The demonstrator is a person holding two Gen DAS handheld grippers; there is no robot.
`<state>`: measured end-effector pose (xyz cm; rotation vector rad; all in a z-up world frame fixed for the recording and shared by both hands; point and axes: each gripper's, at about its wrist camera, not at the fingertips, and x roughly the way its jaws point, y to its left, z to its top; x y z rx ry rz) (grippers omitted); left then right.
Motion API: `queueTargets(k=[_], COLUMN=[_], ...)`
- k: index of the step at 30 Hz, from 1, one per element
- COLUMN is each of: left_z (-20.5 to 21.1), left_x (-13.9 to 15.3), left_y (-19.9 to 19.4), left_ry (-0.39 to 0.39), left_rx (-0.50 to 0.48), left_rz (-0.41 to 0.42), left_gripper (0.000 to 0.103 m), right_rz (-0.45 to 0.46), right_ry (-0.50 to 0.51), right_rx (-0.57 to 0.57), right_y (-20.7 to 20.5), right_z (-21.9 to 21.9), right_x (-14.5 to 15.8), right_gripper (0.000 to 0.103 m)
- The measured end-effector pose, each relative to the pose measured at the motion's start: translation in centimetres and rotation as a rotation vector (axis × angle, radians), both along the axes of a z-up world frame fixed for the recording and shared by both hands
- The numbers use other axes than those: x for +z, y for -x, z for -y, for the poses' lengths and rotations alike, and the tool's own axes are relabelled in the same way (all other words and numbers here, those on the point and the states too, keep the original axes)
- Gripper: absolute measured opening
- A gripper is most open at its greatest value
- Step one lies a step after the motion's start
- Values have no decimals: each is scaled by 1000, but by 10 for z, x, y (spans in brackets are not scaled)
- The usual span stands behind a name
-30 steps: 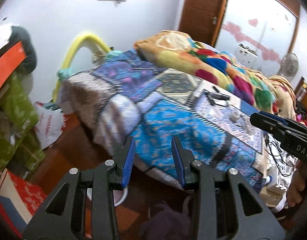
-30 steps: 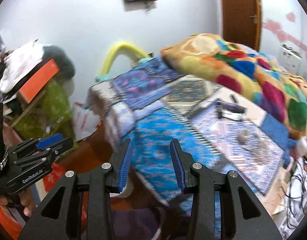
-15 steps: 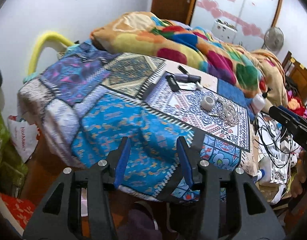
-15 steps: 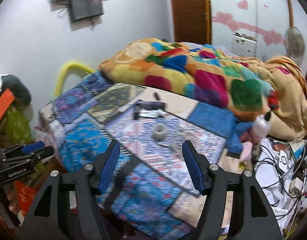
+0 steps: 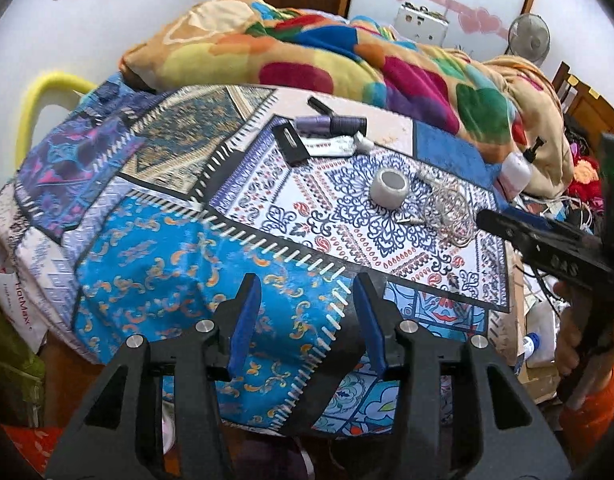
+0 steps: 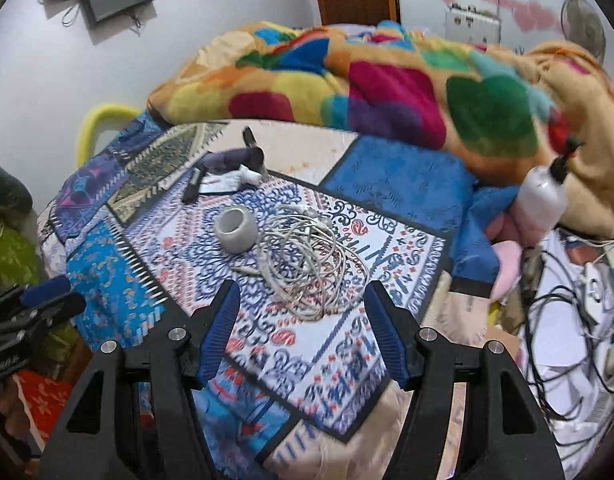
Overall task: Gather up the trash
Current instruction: 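Move both tools back over the items on the bed, then grasp the white tape roll with the left tool while the right tool grasps the white earphone cable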
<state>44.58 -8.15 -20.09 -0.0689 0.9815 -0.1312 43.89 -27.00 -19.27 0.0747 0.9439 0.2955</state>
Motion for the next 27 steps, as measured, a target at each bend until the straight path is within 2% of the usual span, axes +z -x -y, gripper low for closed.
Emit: queueTargets(k=[4,7,12,16,17,18,21,27], left_z=[6,7,12,20,21,23,32,54], left_x=[-14,-19,-25,-28,-29,-30,-31,-31], left_y=[-12,-18,-27,-34,-36,-39,-46,-63], left_ry=[-16,-9,-1,2,10,21,40,52], left_rx=[-16,-19,-28,-35,-37,-41,-58,-114], left_rz=[-29,-39,-48,-50,-51,-56,-60,-63], left_gripper=[47,47,47,47,47,47,47,47], right_rz=[-40,-56,-32,-20,-16,-7,8,-23], right_ry=[-26,5,118,154,166,182,194,78], right_rx=[56,93,145,193,196,195,185,125], right_y=[-21,-30,-29,-26,-25,-25,-28,-35], right_z=[-6,-13,-22,-26,-26,-26,-21,2], right_x=[-17,-27,-37,-37,-36,-36,-35,-27], right_gripper=[61,61,62,60,56,44,25,10])
